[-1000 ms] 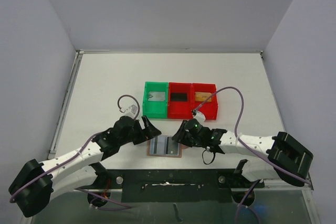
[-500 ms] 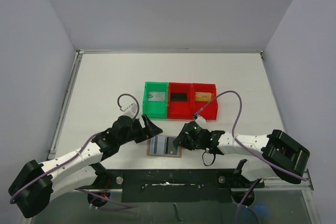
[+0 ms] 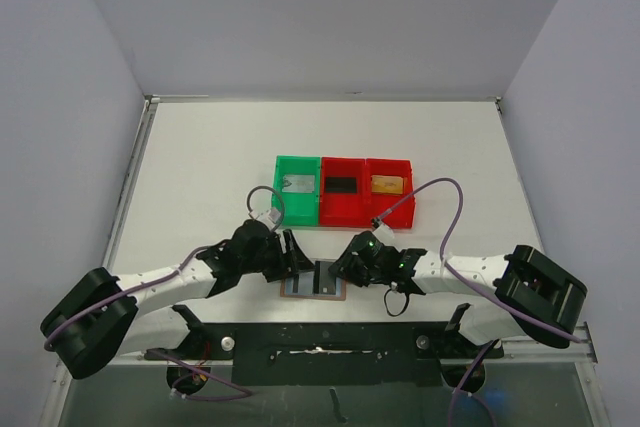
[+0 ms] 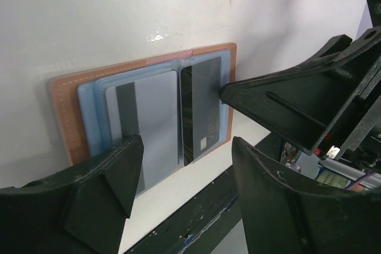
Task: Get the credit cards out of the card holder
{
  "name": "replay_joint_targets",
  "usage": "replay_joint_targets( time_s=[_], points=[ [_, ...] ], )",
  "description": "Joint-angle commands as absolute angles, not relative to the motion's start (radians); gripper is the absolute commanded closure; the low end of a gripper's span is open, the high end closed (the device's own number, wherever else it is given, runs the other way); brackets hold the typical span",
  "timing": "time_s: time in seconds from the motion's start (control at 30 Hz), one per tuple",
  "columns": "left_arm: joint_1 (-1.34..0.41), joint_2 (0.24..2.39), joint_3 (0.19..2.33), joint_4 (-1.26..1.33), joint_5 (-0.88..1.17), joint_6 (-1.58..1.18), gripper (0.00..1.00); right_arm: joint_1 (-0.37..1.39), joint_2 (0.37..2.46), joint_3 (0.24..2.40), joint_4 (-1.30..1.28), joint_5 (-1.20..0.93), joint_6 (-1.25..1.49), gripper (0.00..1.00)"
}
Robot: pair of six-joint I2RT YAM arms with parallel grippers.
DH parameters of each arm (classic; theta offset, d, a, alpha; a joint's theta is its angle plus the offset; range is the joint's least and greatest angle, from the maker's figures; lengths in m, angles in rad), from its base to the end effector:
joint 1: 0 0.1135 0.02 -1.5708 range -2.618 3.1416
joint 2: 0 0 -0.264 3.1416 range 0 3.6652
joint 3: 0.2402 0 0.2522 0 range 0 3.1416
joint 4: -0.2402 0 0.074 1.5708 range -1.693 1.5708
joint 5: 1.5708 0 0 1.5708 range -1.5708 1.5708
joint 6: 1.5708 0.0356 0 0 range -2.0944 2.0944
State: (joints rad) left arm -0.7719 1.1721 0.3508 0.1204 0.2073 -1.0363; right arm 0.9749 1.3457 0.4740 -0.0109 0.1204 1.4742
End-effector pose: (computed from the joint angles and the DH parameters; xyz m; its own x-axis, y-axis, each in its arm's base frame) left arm 0.1464 -0.1528 0.1482 -0.9198 -0.2799 -0.2751 0.0075 0.6884 -0.7253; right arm 0.1349 0.1913 0.1375 -0.8170 0.5558 -0.1536 0.3564 0.6961 0.6232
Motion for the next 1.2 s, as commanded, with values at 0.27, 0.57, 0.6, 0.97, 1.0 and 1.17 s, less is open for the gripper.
replay_joint_targets(
  time_s=[0.27, 0.57, 0.6, 0.97, 1.0, 1.17],
  points=[
    [-0.808, 1.256, 0.418, 0.225, 0.284, -1.018, 0.48, 0.976, 1.381, 0.446, -0.110, 0.140, 1.471, 0.73],
    [-0.831, 1.317, 0.421, 0.260, 0.298, -1.041, 0.51, 0.976, 1.382, 0.448, -0.113, 0.139, 1.471, 0.73],
    [-0.833, 1.324, 0.422, 0.263, 0.298, -1.041, 0.52, 0.975, 1.384, 0.448, -0.114, 0.140, 1.471, 0.73],
    [-0.839, 1.367, 0.386, 0.324, 0.301, -1.084, 0.63, 0.975, 1.388, 0.456, -0.126, 0.135, 1.466, 0.72],
    [-0.839, 1.367, 0.383, 0.326, 0.301, -1.086, 0.65, 0.975, 1.389, 0.457, -0.126, 0.135, 1.463, 0.72],
    [-0.839, 1.365, 0.378, 0.340, 0.300, -1.092, 0.72, 0.976, 1.387, 0.462, -0.127, 0.135, 1.459, 0.71]
  ],
)
